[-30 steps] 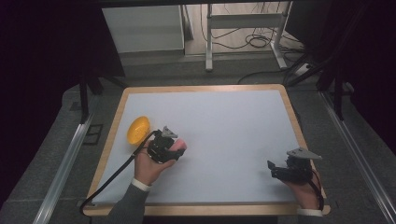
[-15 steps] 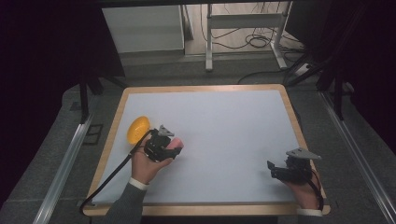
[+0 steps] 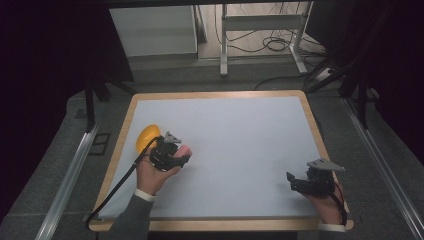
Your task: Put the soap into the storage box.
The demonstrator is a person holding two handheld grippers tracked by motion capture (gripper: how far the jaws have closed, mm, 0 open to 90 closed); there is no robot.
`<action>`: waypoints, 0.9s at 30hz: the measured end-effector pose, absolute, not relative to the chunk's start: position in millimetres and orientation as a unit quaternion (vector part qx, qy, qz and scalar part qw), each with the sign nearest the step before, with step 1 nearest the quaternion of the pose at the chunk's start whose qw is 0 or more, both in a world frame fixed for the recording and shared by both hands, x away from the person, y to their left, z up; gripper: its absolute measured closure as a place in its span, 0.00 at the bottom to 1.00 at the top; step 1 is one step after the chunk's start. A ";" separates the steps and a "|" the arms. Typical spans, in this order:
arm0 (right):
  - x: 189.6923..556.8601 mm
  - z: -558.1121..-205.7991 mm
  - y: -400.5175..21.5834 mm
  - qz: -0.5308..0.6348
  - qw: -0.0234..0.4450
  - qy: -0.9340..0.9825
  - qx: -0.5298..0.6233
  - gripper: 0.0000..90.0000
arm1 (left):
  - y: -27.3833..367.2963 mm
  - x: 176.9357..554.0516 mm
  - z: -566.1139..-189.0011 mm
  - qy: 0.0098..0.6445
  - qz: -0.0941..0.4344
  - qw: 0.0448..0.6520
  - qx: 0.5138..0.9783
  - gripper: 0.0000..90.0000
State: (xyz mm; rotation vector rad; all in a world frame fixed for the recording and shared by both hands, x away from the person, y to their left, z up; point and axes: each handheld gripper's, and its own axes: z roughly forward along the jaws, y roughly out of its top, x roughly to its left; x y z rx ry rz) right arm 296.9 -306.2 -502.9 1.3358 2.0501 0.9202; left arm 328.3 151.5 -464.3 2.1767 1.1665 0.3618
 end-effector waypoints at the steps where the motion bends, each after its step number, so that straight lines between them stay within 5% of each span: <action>1: 296.9 -503.1 -306.3 0.340 0.260 0.757 0.493 0.12 | 152.2 328.9 -464.2 0.443 0.138 0.316 0.827 0.67; 27: 297.3 -504.1 -306.2 0.338 0.260 0.757 0.494 0.12 | 174.6 335.7 -459.3 0.466 0.145 0.320 0.812 0.67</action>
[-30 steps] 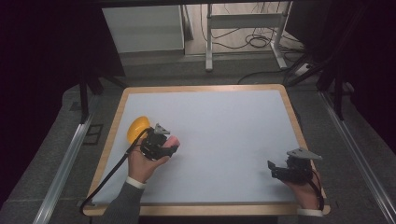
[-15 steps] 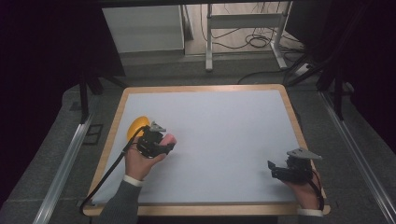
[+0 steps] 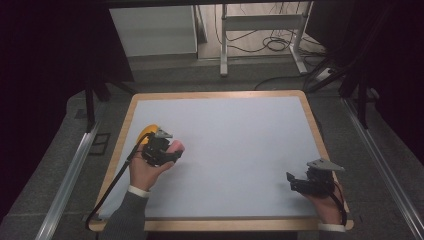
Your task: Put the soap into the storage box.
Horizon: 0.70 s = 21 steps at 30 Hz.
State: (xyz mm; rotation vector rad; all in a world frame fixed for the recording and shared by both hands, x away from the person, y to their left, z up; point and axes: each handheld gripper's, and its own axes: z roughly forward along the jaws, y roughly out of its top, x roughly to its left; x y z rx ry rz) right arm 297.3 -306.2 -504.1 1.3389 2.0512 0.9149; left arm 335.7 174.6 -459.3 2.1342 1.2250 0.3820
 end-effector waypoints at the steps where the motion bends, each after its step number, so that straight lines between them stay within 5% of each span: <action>1: 297.4 -504.1 -306.3 0.338 0.261 0.758 0.494 0.12 | 175.5 336.1 -459.0 0.467 0.145 0.320 0.812 0.67; 21: 297.6 -504.8 -306.3 0.336 0.260 0.758 0.494 0.12 | 196.2 343.2 -456.9 0.487 0.151 0.321 0.798 0.67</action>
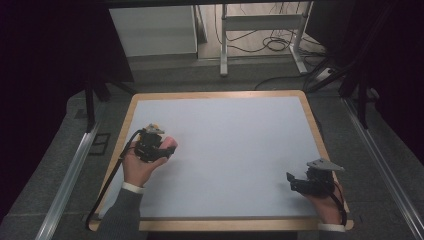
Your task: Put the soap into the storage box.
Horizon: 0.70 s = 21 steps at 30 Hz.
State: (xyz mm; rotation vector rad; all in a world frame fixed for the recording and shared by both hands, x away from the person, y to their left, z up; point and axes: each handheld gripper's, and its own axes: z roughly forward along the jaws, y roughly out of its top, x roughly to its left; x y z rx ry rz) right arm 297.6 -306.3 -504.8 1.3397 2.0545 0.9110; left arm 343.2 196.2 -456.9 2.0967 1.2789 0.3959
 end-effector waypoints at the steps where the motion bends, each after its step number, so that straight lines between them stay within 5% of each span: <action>1: 297.6 -504.9 -306.3 0.336 0.260 0.758 0.494 0.12 | 196.9 343.4 -456.7 0.488 0.151 0.321 0.797 0.67; 21: 297.9 -505.6 -306.1 0.335 0.260 0.759 0.494 0.12 | 220.0 355.8 -452.2 0.510 0.154 0.325 0.781 0.67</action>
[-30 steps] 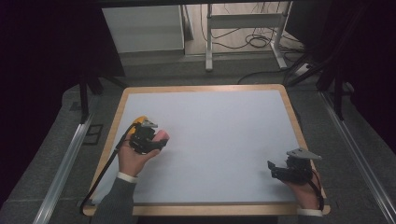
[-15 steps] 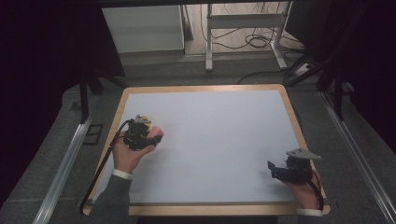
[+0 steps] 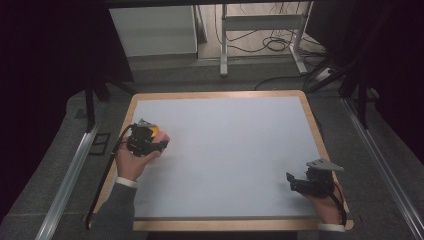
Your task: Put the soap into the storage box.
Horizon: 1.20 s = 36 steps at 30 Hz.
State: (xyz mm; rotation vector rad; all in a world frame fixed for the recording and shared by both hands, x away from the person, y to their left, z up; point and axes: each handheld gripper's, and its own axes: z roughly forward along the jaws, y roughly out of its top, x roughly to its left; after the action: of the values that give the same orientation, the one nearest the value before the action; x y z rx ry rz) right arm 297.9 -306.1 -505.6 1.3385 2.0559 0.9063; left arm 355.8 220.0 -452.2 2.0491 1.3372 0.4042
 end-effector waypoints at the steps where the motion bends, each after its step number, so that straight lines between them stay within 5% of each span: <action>1: 298.0 -505.8 -306.2 0.334 0.260 0.759 0.494 0.12 | 220.9 356.2 -451.8 0.513 0.154 0.327 0.779 0.67; 36: 298.3 -507.2 -306.3 0.331 0.259 0.760 0.495 0.12 | 253.0 373.8 -447.9 0.548 0.166 0.318 0.755 0.67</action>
State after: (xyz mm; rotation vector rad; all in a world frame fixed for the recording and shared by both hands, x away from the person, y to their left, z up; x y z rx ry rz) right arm 298.3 -306.3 -507.2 1.3420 2.0591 0.8977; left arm 373.8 253.0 -447.9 1.9868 1.4423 0.4364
